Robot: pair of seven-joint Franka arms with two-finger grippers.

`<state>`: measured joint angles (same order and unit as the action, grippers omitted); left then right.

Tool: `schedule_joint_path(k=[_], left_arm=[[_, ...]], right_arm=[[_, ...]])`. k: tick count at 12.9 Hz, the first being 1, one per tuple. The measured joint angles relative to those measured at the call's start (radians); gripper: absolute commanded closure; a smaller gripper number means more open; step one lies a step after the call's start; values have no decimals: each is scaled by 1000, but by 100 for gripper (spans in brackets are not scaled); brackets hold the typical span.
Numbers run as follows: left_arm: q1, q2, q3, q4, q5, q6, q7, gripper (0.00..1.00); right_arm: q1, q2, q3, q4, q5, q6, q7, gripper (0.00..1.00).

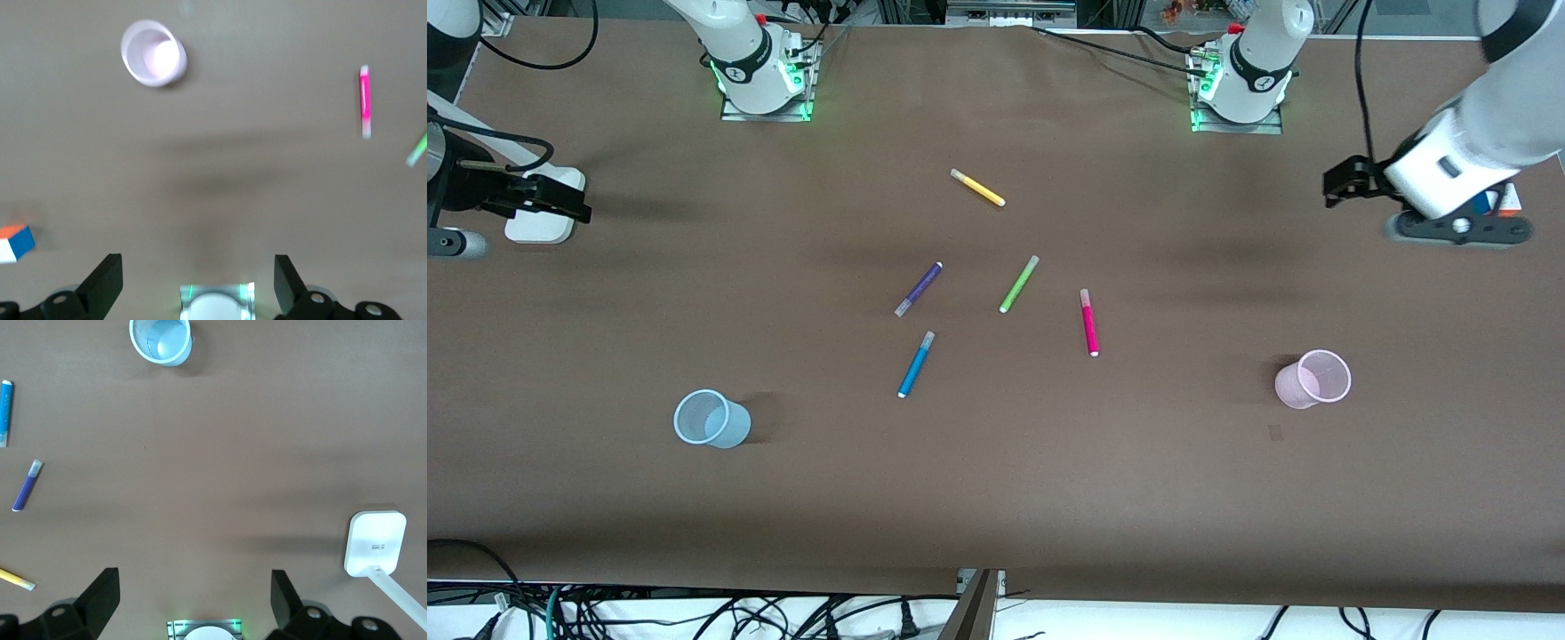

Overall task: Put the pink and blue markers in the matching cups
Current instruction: 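Reach the left gripper to the pink marker while the right gripper reaches the blue marker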

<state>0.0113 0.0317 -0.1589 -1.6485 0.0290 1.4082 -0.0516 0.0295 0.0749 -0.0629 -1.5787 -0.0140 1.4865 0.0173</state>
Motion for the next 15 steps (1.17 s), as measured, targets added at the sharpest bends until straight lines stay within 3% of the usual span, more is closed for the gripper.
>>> schedule_joint_path(k=[5,11,15], left_arm=[[-3,118,-117,-14,-14,-3,-53,0],[-23,246,-235,-92,-15,295,-292,0],[-92,352,-245,-161,-15,551,-403,0]], right_arm=[[2,17,4,3,0,12,0,0],[85,62,10,4,1,62,35,0],[185,155,12,4,2,186,304,0]])
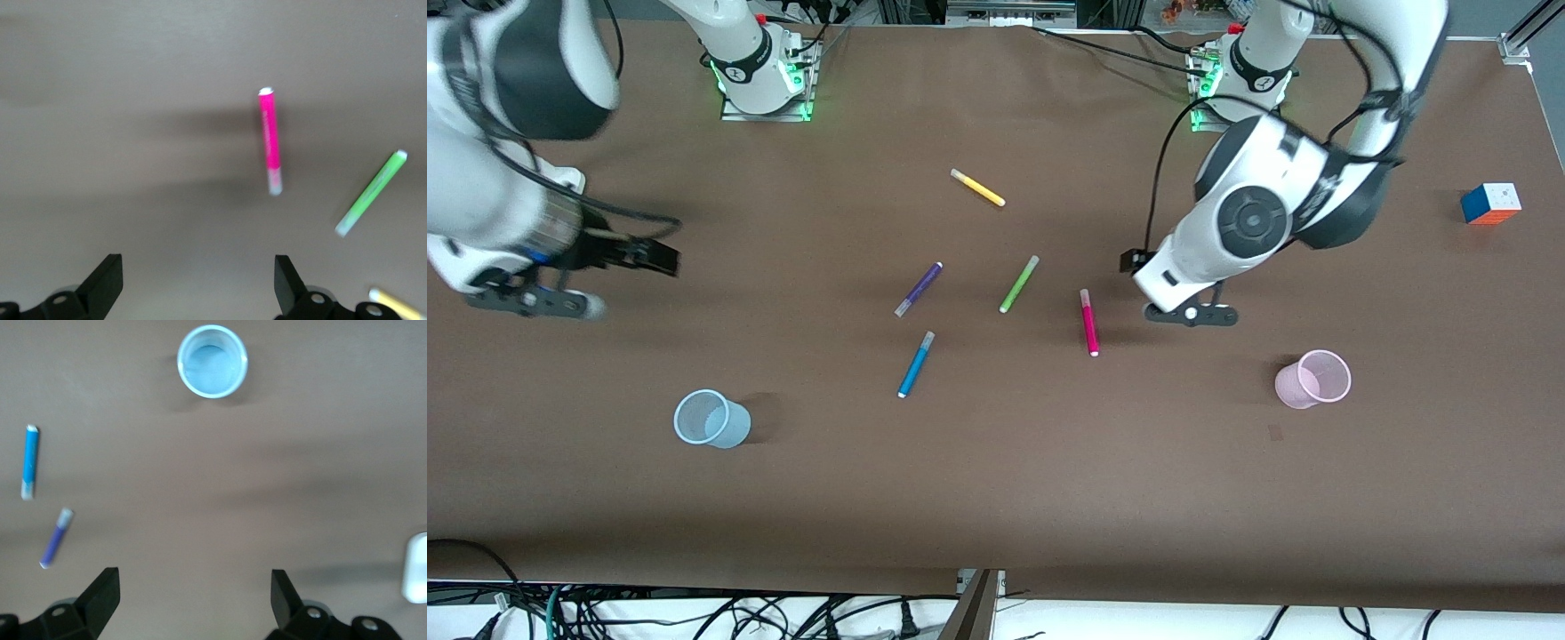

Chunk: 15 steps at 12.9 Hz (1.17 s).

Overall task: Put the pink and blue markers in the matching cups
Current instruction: 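Reach the left gripper to the pink marker while the right gripper reaches the blue marker, then close the left gripper on the pink marker while the right gripper grasps the blue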

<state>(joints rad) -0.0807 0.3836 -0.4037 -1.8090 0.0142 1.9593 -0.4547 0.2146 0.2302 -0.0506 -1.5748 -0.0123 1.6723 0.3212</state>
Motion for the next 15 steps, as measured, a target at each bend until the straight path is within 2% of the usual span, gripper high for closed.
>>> schedule_joint_path(k=[3,5,7,11,12,14,15], left_arm=[[-54,53,-1,-101,4,203,-65,0],[-102,90,-1,-139,87,280,-121,0],[-124,140,-1,-149,201,345,-188,0],[-141,209,-1,-149,226,442,-210,0],[-140,216,0,-149,226,448,-210,10],[-140,224,0,-149,226,462,-210,22],[-141,229,0,-149,226,470,-210,35]], right_arm=[[80,91,2,0,3,133,159,0],[104,154,2,0,46,221,251,0],[129,218,2,1,94,305,321,0],[220,334,3,2,100,450,515,0],[234,363,3,3,100,486,540,0],[252,407,3,5,100,536,548,0],[262,426,3,7,100,557,548,0]])
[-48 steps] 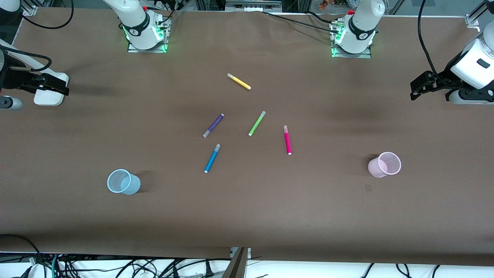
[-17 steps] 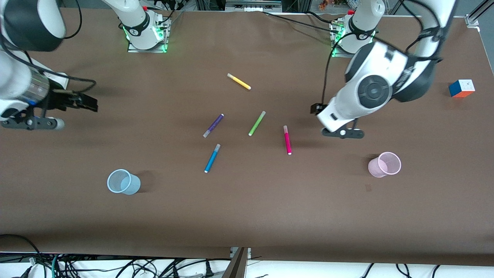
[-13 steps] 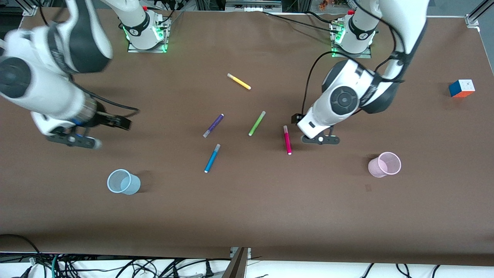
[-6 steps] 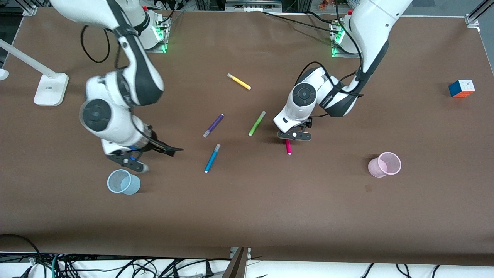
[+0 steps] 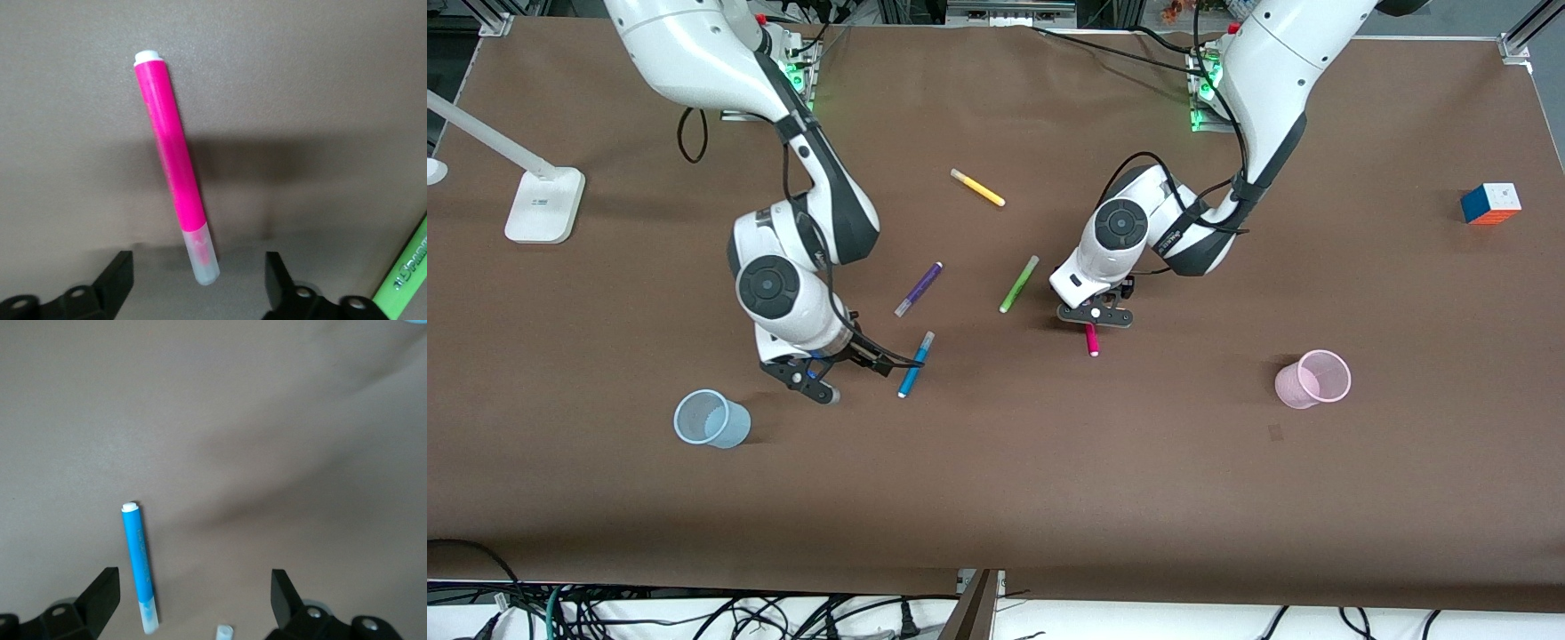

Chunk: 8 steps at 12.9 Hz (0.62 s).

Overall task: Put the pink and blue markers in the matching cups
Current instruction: 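Close the left gripper on the pink marker while the right gripper grasps the blue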

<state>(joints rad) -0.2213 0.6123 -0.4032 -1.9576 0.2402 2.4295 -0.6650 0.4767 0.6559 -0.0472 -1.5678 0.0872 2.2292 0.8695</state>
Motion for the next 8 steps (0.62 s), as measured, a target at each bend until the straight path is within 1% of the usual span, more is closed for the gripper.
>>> schedule_joint_path(k=[1,2,3,5,7,8], left_arm=[[0,4,0,0,0,5,0,51],[0,8,0,0,0,6,0,61],[0,10,0,0,0,7,0,63],[0,8,0,3,6,7,0,75],[0,8,0,3,15,5,-1,84],[0,7,0,3,17,4,-1,84]], right_arm=[[13,21,0,8,0,17,0,0],[26,43,0,22,0,33,3,0],[38,65,0,40,0,48,12,0],[58,107,0,75,0,86,34,0],[69,141,0,96,0,116,37,0],[71,156,0,100,0,130,37,0]])
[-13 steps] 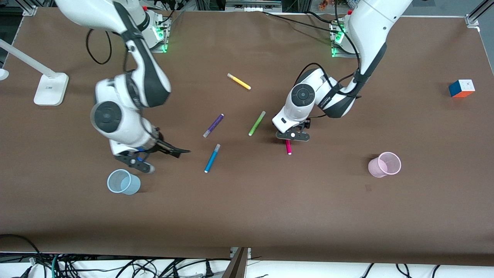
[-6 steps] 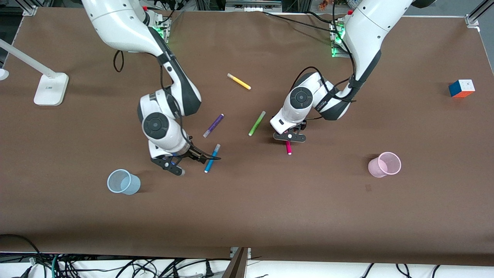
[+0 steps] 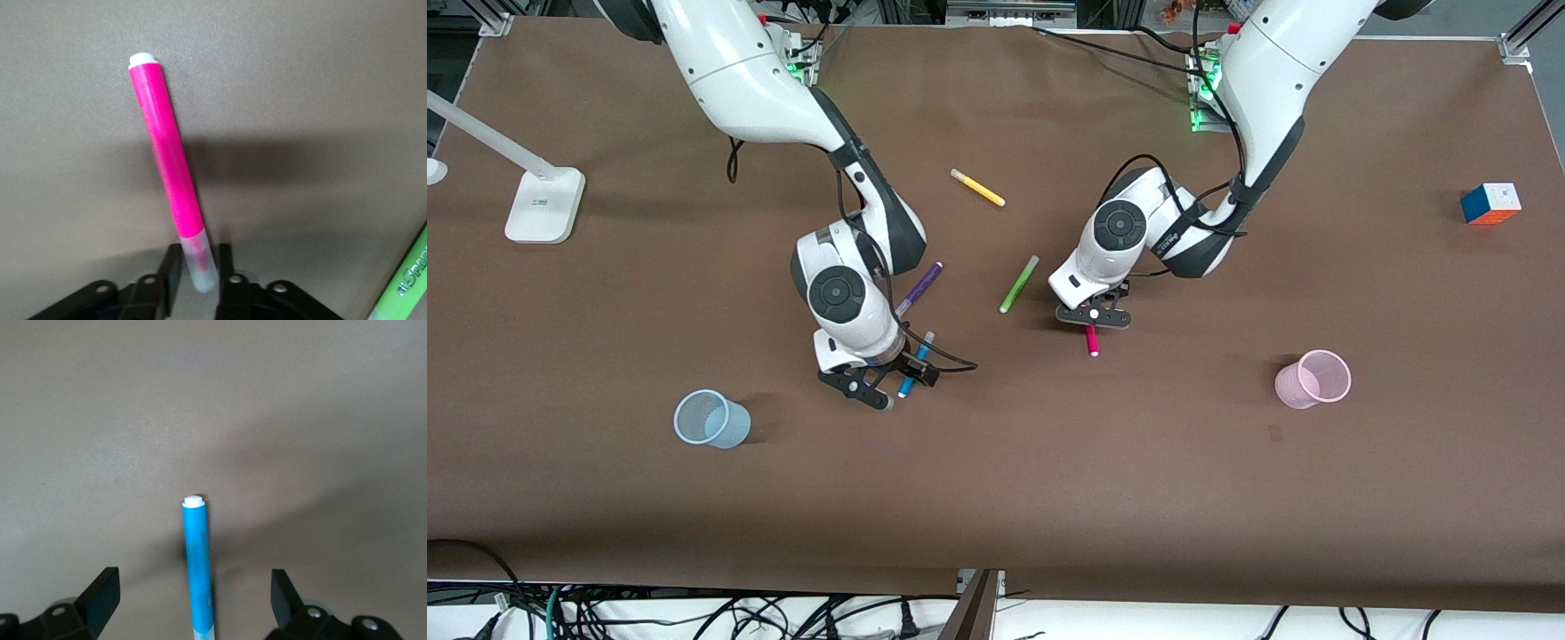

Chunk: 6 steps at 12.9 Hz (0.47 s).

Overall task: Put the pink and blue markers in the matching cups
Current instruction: 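Close the left gripper on the pink marker while the right gripper grasps the blue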

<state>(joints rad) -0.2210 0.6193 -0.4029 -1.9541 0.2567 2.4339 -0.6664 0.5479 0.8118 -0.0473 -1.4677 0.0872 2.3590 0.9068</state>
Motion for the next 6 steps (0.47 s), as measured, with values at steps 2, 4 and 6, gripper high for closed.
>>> schedule_joint_path(k=[2,4,6], left_arm=[[0,0,0,0,0,0,0,86],[0,0,0,0,0,0,0,86],[0,0,0,0,0,0,0,95]], right_arm=[[8,22,0,3,0,16,-8,0],[14,36,0,5,0,18,-47,1],[18,42,0,5,0,18,-91,1]])
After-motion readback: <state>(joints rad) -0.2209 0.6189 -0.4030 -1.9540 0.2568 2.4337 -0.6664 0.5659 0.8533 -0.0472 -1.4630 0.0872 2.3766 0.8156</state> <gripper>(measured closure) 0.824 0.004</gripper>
